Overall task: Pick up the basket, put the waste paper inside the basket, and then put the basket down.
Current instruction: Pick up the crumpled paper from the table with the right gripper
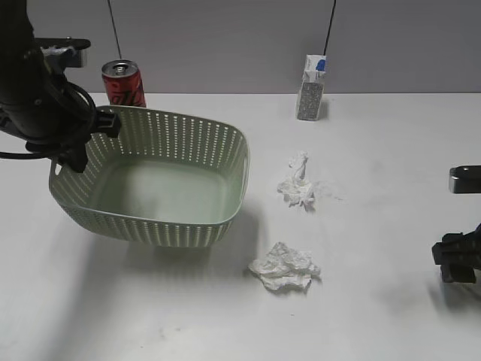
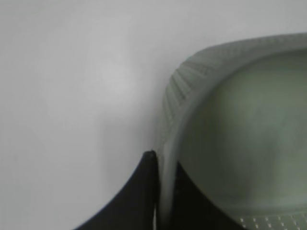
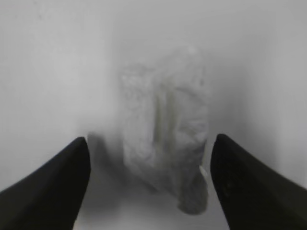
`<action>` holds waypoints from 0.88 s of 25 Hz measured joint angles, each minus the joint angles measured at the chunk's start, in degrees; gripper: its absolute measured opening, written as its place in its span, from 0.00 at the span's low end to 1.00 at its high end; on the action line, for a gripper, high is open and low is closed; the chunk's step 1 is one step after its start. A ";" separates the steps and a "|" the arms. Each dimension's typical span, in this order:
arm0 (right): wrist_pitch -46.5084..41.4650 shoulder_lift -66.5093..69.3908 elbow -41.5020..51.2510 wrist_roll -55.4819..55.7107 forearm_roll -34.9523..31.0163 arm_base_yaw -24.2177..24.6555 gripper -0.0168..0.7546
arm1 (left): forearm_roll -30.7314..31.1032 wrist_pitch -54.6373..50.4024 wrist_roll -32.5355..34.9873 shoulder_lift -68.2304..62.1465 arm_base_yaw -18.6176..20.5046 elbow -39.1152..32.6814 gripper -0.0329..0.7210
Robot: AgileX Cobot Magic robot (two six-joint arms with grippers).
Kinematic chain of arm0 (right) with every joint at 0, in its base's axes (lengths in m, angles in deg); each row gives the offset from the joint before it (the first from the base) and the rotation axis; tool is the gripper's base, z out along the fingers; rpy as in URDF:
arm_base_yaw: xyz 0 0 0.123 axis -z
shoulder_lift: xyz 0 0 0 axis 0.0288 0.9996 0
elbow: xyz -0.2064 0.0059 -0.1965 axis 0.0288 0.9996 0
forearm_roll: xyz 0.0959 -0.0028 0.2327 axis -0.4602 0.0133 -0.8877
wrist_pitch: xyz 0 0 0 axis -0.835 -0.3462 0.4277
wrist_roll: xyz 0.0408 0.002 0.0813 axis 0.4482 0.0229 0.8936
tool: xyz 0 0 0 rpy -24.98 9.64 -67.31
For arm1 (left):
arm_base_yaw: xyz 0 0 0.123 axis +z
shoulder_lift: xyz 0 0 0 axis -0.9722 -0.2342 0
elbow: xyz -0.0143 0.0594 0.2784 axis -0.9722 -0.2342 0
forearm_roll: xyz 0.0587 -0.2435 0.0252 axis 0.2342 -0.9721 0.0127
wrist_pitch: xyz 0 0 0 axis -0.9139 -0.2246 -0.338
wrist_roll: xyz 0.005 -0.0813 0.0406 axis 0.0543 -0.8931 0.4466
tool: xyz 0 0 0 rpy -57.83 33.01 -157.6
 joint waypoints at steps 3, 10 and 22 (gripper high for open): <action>2.50 2.34 -0.02 1.16 -0.18 0.00 0.79 | 0.00 0.00 0.00 0.00 0.00 0.00 0.04; 5.70 3.38 -0.30 1.48 -0.35 0.00 0.40 | 0.00 -0.14 0.00 0.00 0.00 0.00 0.04; 6.79 -4.81 -8.36 -25.27 -21.05 -7.98 0.01 | -0.02 -1.13 0.00 0.00 0.00 0.00 0.04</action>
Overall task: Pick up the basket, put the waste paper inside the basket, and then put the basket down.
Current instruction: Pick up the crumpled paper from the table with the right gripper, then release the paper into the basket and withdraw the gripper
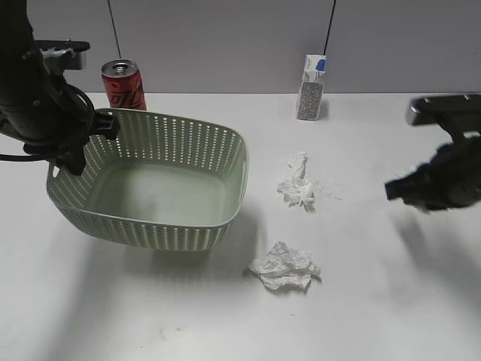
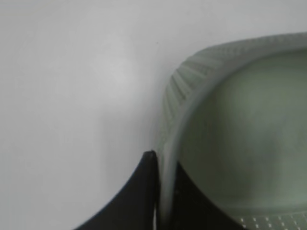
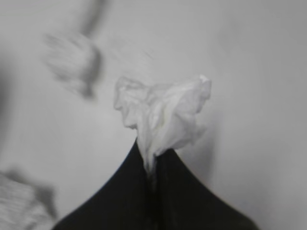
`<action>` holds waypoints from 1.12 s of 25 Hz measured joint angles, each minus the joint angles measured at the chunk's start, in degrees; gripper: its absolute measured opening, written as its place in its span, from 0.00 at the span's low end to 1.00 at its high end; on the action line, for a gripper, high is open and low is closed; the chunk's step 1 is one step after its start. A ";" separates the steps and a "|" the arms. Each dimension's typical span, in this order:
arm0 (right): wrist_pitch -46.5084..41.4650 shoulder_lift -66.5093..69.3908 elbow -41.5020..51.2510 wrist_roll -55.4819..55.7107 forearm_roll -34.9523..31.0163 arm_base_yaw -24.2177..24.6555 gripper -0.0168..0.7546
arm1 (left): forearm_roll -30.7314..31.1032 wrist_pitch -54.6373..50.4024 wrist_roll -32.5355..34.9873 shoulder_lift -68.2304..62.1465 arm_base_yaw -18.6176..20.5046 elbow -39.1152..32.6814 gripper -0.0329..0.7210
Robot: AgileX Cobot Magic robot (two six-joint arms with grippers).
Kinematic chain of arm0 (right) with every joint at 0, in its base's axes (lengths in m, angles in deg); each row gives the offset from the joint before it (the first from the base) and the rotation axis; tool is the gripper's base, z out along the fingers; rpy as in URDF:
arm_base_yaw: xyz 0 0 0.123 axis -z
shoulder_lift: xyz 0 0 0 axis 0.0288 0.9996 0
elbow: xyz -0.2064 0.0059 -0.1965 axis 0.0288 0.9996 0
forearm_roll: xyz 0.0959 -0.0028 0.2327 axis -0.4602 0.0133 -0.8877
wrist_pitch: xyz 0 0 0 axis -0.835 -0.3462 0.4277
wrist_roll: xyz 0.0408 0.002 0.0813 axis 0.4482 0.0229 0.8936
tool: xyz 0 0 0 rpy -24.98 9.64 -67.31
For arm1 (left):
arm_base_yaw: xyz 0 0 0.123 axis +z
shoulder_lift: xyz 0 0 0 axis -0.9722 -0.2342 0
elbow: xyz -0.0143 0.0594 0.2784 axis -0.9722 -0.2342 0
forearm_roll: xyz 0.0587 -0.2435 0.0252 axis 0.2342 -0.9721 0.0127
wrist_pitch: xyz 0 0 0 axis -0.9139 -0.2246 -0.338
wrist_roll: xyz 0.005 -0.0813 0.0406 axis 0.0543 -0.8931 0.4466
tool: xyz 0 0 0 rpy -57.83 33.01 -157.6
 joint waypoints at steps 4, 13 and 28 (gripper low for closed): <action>0.72 -1.77 -11.05 -10.95 -10.74 -12.18 0.01 | -0.05 -0.04 0.00 0.00 0.00 0.00 0.04; -2.10 10.73 -33.78 -13.07 -15.24 -26.77 0.07 | -0.10 -0.17 0.00 0.00 0.00 0.00 0.04; -14.39 16.21 -40.15 -7.18 -12.05 -26.67 0.86 | -0.15 -0.52 0.00 0.00 0.04 0.00 0.04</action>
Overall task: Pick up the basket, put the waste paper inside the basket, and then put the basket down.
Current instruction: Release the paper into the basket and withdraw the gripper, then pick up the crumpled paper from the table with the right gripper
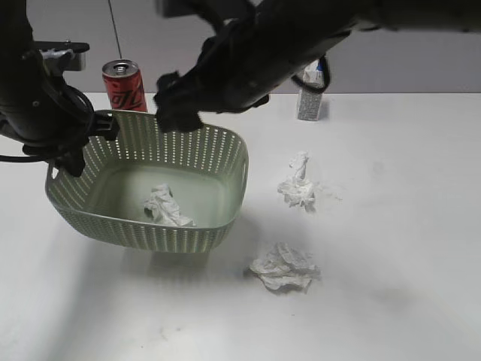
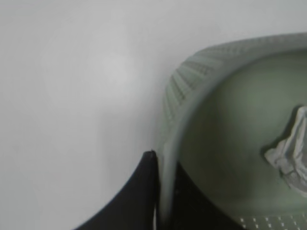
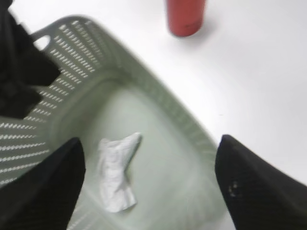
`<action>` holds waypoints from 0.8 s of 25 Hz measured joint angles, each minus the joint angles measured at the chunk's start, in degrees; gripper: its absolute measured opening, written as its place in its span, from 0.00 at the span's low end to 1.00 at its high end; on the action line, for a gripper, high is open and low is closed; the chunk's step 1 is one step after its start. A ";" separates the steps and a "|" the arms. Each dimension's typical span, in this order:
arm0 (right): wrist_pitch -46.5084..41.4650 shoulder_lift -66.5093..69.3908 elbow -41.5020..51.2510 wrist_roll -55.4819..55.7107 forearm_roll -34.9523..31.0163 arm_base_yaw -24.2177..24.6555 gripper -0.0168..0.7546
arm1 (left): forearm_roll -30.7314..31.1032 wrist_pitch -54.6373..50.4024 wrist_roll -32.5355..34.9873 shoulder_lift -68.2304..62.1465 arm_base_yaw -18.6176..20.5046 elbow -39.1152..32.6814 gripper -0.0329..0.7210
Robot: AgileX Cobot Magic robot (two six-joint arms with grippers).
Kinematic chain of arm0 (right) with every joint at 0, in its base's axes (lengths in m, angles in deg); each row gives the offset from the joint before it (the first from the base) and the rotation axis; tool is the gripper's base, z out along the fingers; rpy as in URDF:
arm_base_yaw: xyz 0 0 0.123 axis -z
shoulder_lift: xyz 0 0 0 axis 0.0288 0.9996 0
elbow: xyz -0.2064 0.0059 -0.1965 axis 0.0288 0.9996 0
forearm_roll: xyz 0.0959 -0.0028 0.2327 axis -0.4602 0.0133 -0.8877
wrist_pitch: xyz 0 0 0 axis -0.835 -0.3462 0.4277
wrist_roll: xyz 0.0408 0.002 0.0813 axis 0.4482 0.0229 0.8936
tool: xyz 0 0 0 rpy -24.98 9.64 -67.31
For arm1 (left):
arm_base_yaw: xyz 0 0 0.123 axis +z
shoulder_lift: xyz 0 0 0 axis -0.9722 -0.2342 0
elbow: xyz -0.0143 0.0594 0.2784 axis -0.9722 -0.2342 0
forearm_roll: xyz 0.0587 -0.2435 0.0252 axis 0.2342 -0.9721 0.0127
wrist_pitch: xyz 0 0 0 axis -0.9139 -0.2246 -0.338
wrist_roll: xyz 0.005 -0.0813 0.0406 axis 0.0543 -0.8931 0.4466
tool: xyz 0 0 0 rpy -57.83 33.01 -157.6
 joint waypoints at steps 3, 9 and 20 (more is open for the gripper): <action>-2.42 -2.46 -0.30 6.71 4.60 6.02 0.85 | 0.00 -0.18 0.00 0.00 0.00 0.00 0.04; -1.41 -1.13 4.52 9.34 7.23 17.42 0.78 | 0.00 -0.29 0.00 0.00 0.02 0.00 0.04; 8.90 13.82 7.56 9.53 3.36 19.48 0.76 | 0.00 -0.29 0.00 0.00 0.07 0.00 0.04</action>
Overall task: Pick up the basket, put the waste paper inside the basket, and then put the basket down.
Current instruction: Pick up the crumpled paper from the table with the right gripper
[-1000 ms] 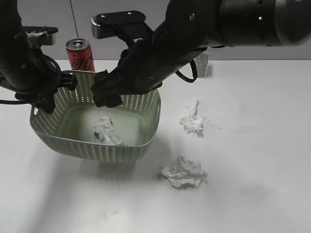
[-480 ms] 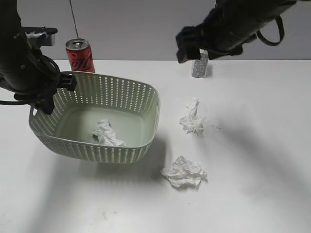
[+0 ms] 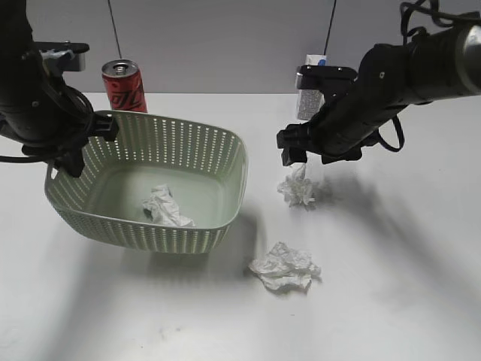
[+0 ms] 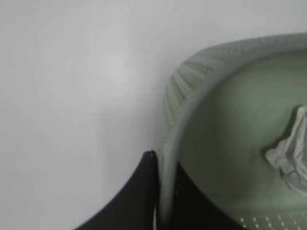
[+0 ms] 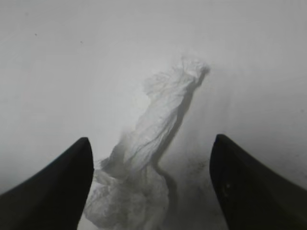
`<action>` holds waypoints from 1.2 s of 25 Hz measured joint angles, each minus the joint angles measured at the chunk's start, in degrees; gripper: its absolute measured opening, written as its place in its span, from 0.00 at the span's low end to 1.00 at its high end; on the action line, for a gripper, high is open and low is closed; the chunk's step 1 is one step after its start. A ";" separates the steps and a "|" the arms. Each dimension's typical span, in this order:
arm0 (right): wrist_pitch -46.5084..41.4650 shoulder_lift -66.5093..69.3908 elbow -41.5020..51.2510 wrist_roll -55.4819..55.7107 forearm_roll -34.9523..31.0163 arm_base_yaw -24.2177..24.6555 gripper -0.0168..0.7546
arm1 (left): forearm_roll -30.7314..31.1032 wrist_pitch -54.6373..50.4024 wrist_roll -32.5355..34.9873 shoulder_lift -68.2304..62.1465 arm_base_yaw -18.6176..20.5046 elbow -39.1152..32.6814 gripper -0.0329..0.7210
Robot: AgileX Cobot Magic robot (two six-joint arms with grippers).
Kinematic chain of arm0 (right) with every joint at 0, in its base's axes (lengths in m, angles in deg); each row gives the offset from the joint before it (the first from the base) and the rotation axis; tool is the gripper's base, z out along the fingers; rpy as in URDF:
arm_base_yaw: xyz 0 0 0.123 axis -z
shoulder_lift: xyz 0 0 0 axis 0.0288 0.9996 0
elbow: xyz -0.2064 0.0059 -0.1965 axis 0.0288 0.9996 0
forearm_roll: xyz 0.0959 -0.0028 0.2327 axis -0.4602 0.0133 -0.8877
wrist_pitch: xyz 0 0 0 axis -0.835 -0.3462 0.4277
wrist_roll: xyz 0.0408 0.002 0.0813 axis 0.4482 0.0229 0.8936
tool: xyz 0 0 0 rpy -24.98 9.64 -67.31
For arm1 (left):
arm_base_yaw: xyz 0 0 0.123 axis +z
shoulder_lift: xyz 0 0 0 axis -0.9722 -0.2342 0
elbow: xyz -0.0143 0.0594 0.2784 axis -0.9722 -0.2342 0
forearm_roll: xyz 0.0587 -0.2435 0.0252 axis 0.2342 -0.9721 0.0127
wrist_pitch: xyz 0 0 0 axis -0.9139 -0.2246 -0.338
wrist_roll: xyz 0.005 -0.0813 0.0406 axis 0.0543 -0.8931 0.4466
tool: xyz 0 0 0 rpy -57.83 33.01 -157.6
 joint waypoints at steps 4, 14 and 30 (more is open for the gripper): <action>0.32 2.44 0.06 0.07 -0.31 0.00 0.74 | -0.11 0.00 0.00 0.00 0.00 0.00 0.04; -2.00 4.38 -0.18 -5.74 -0.12 -1.97 0.59 | -0.55 0.65 0.00 0.00 0.00 0.00 0.04; -6.45 -12.86 -4.15 -6.84 -0.36 -2.34 0.03 | -1.44 0.97 0.00 0.00 0.00 0.00 0.04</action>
